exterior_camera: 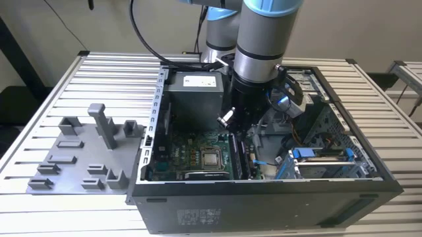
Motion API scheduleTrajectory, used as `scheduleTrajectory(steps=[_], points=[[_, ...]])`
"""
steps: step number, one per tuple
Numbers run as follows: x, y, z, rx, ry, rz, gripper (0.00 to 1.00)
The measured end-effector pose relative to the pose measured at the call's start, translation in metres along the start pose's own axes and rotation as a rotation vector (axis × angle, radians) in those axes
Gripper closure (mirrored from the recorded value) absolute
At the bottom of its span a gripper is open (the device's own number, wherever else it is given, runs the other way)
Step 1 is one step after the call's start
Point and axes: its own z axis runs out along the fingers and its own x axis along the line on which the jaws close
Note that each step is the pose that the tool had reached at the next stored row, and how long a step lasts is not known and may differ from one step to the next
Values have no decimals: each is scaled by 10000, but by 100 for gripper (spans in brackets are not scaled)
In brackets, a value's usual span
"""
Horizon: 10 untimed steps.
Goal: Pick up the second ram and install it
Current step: 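Press down the second ram until it locks into place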
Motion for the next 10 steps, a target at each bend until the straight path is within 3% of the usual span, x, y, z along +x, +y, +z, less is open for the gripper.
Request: scheduleTrajectory(steps=[10], points=[[0,0,0,-19,-23,-1465,89]])
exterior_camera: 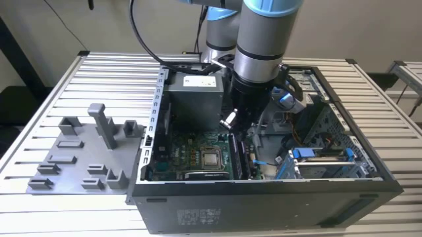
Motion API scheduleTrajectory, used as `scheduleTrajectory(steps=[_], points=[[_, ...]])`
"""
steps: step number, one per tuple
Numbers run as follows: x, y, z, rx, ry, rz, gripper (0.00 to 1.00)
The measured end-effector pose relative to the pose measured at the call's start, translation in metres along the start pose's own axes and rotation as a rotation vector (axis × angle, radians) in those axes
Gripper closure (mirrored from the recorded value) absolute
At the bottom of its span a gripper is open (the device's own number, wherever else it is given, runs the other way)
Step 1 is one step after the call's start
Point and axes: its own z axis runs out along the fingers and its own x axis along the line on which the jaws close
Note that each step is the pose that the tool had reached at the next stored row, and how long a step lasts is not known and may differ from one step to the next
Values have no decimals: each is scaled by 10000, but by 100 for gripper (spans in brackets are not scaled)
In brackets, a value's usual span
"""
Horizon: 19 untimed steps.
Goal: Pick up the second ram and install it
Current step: 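Press down the second ram until it locks into place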
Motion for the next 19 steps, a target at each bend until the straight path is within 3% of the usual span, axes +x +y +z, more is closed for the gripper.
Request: scheduleTrajectory(steps=[12,19], points=[[0,0,0,-19,-29,-1707,89],[0,0,5,-39,-50,-2480,89]])
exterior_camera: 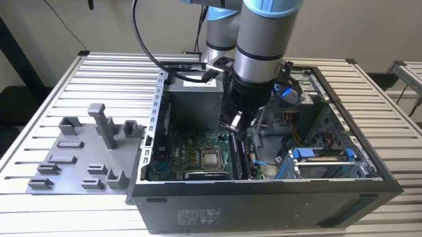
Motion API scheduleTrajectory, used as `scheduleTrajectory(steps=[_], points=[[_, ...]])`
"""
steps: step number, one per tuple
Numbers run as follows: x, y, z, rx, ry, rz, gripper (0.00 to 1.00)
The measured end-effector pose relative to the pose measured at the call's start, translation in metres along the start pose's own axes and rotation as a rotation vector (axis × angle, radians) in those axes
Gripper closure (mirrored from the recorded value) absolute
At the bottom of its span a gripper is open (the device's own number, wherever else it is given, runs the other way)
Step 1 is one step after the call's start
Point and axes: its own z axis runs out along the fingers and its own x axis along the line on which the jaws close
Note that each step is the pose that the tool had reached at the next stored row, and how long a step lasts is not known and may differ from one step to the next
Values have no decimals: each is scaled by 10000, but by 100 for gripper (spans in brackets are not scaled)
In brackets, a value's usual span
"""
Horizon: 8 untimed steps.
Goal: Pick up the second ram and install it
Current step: 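Press down the second ram until it locks into place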
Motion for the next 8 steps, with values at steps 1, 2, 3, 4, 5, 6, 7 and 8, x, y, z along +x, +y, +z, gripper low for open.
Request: scheduleTrajectory(steps=[1,2,3,4,5,6,7,8], points=[[1,0,4,-21,-29,-100,89],[0,0,10,-46,-64,-211,89],[0,1,17,-59,-83,-332,89],[0,1,25,-67,-94,-463,89],[0,1,30,-69,-96,-583,89],[1,2,35,-71,-96,-689,89],[1,2,41,-73,-96,-771,89],[2,3,48,-74,-97,-829,89]])
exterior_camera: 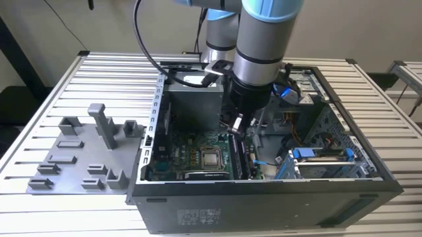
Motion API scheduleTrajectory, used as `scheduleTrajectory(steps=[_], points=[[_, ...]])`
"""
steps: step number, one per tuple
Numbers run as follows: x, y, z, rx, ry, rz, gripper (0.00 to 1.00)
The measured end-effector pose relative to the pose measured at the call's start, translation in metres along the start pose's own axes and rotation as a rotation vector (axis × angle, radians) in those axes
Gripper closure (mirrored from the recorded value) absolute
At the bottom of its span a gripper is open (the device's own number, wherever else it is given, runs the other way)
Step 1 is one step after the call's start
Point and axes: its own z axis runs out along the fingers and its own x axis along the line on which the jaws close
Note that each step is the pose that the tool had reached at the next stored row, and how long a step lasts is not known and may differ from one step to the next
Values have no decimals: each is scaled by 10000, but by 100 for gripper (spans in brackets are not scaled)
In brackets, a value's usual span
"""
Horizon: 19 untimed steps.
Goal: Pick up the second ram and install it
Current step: 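Press down the second ram until it locks into place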
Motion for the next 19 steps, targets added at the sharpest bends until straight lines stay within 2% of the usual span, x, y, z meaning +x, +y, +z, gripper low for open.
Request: scheduleTrajectory(steps=[10,14,19], points=[[5,2,19,-29,-12,-1315,89],[7,2,50,-54,-5,-1662,89],[10,1,77,-69,-8,-2301,89]])
